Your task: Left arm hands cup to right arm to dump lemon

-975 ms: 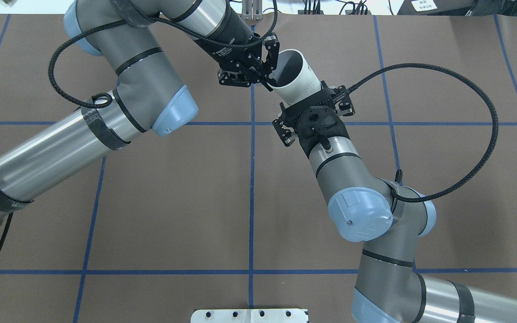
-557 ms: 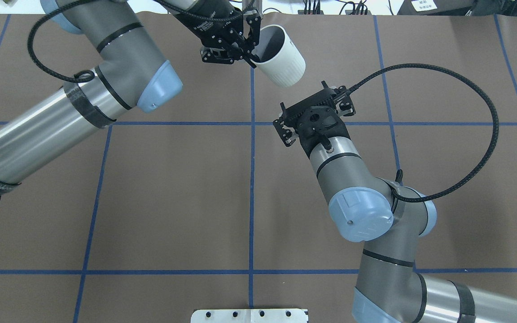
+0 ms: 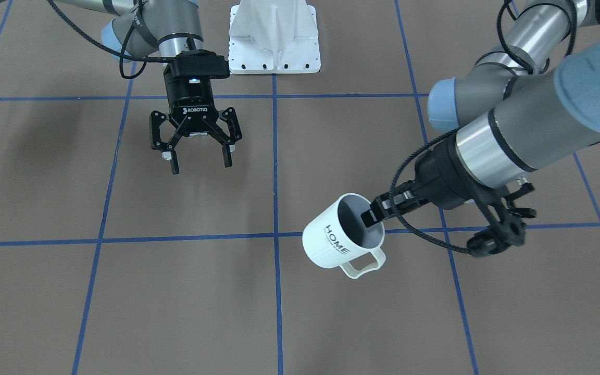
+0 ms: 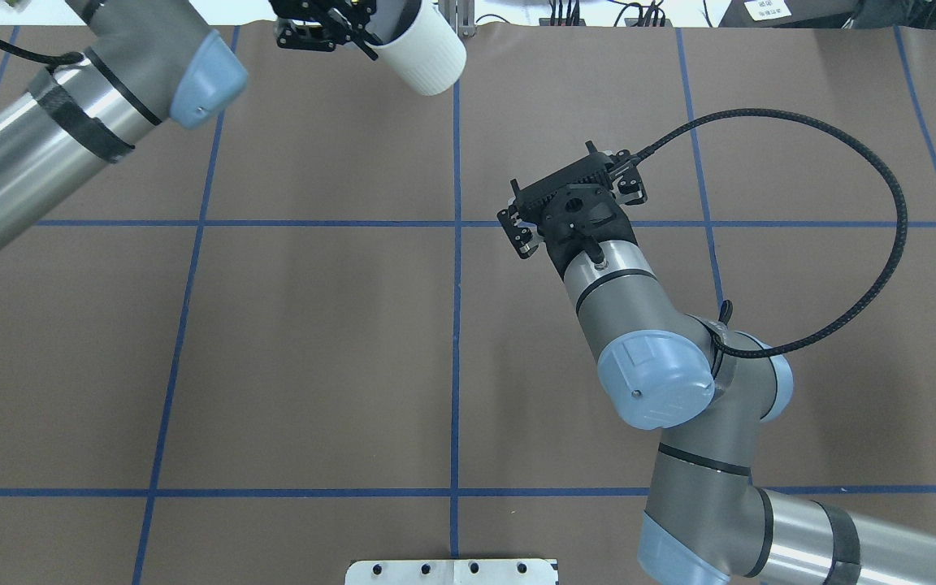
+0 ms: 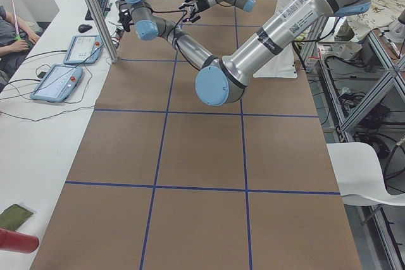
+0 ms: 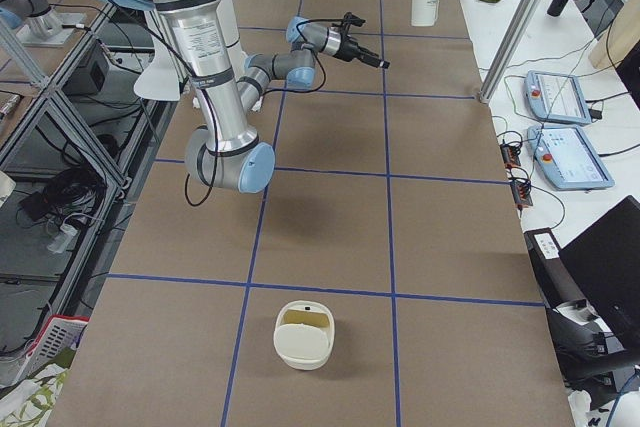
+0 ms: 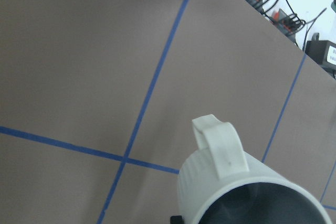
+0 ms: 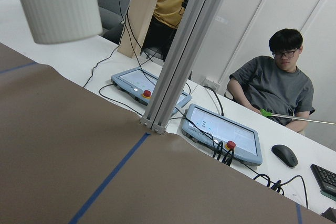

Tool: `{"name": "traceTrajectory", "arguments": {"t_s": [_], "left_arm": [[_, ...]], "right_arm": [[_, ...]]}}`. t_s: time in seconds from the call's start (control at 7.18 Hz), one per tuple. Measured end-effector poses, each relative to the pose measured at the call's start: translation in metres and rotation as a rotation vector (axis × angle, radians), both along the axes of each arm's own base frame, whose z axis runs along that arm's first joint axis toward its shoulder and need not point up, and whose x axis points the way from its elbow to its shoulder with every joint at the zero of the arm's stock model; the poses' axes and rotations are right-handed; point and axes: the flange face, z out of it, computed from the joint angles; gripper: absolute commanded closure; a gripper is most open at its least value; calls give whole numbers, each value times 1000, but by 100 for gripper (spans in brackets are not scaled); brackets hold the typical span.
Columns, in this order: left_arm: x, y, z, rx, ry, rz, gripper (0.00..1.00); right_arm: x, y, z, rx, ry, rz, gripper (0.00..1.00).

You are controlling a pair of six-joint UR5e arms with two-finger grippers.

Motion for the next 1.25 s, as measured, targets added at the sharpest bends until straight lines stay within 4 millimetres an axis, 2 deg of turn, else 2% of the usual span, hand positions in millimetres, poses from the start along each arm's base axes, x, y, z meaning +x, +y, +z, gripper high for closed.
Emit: {"name": "traceTrajectory", "arguments": {"t_s": [0.28,0.56,0.7,0.84,0.97,1.25], "left_arm": [[-46,-17,47,73,-63,-68,100],[-69,-32,95,177,-228,-150,100],[-82,-38,110,242,-358,-149,100],[-95,-35,128,306,-512,-97,100],[-107,-22,157,362,-629,-8,100],[-121,10,218,414,-697,148,100]], "right_arm": [[36,-48,16,-123,15,-87,0],[108,-106,41,-342,-5,-228,0],[149,-129,58,-455,13,-281,0],[187,-146,75,-552,58,-324,0],[224,-158,92,-628,97,-363,0],[307,-182,129,-745,84,-469,0]]}}
